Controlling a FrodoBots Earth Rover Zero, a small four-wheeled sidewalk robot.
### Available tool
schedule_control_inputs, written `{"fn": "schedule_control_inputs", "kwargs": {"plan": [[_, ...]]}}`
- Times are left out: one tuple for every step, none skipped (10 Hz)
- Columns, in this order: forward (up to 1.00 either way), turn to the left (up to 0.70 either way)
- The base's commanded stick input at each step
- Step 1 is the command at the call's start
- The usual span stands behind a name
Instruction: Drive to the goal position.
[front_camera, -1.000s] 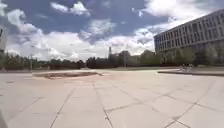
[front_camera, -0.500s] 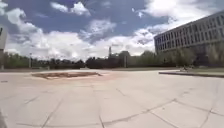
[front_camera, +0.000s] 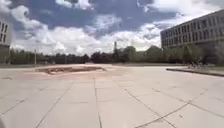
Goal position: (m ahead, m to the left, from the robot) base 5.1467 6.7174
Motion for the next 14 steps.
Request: {"fn": "schedule_control_inputs", "kwargs": {"plan": [[0.00,0.70],[0.00,0.70],[0.00,0.70],[0.00,0.70],[0.00,0.70],[0.00,0.70],[0.00,0.70],[0.00,0.68],[0.00,0.65],[0.00,0.69],[0.00,0.70],[0.00,0.53],[0.22,0.09],[0.66,0.04]]}}
